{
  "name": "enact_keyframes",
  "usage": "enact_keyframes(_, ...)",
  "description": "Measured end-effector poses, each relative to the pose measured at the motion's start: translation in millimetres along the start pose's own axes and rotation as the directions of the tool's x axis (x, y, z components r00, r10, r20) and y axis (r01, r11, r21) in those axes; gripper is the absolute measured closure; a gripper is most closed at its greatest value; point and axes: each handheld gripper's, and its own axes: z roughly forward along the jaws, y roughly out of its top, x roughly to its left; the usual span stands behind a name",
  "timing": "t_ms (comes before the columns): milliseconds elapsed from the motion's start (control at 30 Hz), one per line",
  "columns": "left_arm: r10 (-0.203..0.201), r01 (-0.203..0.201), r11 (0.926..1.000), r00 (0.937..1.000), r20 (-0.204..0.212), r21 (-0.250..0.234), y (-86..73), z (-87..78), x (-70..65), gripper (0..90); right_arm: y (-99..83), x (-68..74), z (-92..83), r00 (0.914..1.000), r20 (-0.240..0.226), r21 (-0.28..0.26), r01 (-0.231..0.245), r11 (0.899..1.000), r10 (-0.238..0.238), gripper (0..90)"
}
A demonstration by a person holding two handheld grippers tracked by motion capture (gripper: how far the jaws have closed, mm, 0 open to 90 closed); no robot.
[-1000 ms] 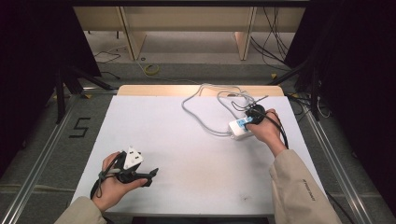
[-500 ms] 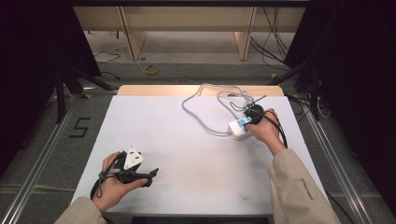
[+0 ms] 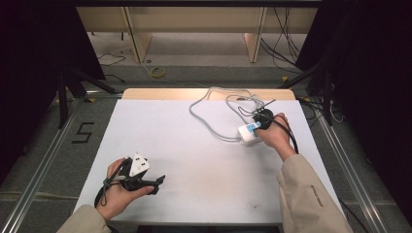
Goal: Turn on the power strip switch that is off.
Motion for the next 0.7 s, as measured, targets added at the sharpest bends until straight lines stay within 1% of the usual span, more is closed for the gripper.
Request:
enact_keyframes(133, -0.001, 0.001, 1.0000, 1.0000, 0.001, 0.000, 0.0, 0.0, 0.0, 16.1, 0.6, 0.6, 0.7, 0.9999, -0.008, -0.005, -0.007, 1.000, 0.007, 90.0)
enact_keyframes(267, 0.000, 0.000, 1.0000, 1.0000, 0.002, -0.002, -0.1, -0.2, 0.0, 16.1, 0.8, 1.2, 0.7, 0.9999, -0.003, -0.003, -0.010, 1.000, 0.010, 90.0)
enact_keyframes(367, -0.002, 0.002, 1.0000, 1.0000, 0.001, -0.001, -0.1, 0.0, 0.1, 16.1, -0.7, -0.5, 0.6, 0.9995, -0.018, -0.011, -0.028, 1.000, 0.027, 90.0)
enact_keyframes(567, -0.002, 0.002, 1.0000, 1.0000, 0.001, -0.001, 0.0, -0.1, -0.2, 16.1, 0.0, 0.4, 1.7, 0.9995, -0.013, -0.004, -0.030, 1.000, 0.030, 90.0)
enact_keyframes(700, -0.002, 0.002, 1.0000, 1.0000, 0.001, -0.002, 0.0, -0.1, -0.1, 16.1, -1.1, -0.8, 1.4, 0.9993, -0.021, -0.009, -0.031, 0.999, 0.031, 90.0)
